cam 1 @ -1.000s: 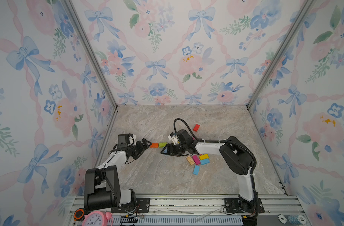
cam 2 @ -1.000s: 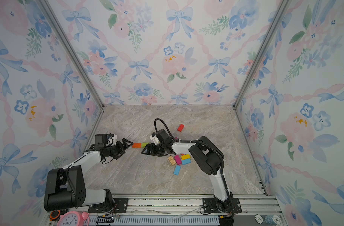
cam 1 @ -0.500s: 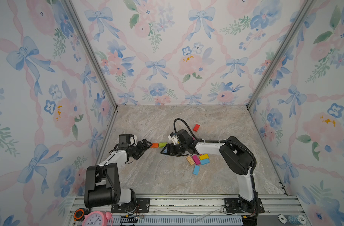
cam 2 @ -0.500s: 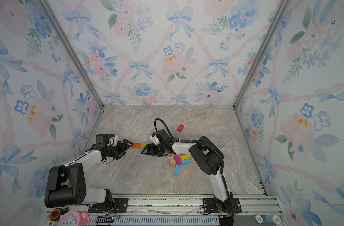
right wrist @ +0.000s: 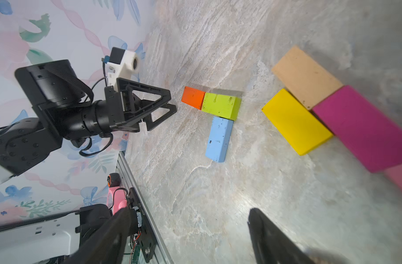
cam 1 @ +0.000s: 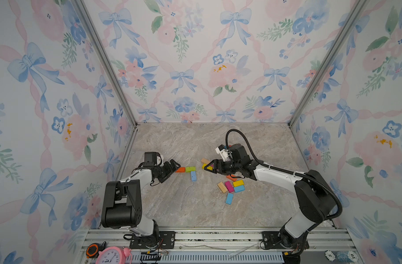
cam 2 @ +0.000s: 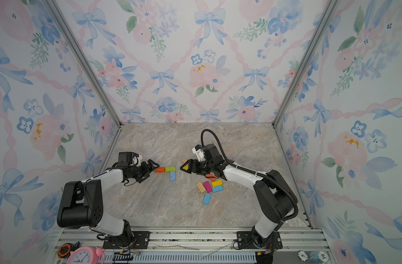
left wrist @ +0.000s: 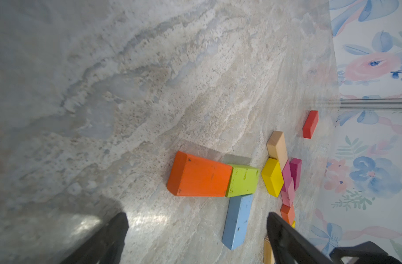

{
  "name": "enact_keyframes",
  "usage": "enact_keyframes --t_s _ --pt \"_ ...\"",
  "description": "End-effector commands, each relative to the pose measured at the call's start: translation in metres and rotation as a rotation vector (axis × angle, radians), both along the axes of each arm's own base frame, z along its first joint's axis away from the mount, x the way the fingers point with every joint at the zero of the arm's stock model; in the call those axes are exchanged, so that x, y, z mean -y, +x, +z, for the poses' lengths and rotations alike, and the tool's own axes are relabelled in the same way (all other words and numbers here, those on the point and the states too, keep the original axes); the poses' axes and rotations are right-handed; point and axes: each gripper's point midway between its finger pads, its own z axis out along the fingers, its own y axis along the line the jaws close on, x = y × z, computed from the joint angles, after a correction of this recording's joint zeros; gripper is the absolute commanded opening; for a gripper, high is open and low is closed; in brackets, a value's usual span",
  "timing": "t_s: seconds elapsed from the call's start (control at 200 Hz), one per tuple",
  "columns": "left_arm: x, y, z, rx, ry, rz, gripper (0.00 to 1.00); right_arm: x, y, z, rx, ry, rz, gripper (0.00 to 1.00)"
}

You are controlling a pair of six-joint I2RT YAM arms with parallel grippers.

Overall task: Assemble the number 7 with building blocks
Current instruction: Adjust the building block at the center of the board.

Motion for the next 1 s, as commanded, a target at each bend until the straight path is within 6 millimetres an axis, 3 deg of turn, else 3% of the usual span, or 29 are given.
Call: enact_keyframes --t_s 0.0,0.245,0.99 --pt "-0.006 0.006 -0.01 -0.015 0.054 0.013 0.97 0.031 -0.007 -0.02 -0.044 -0.054 -0.028 0.83" --pt "-0.005 0.008 -0.025 -0.044 0.052 0.016 0.97 0.051 -0.011 -0.024 -0.051 -0.062 -0.053 0.83" --pt "-0.012 0.013 -0.016 -0.007 0.058 0.035 0.97 0.066 -0.01 -0.021 -0.064 -0.051 -0.075 0.84"
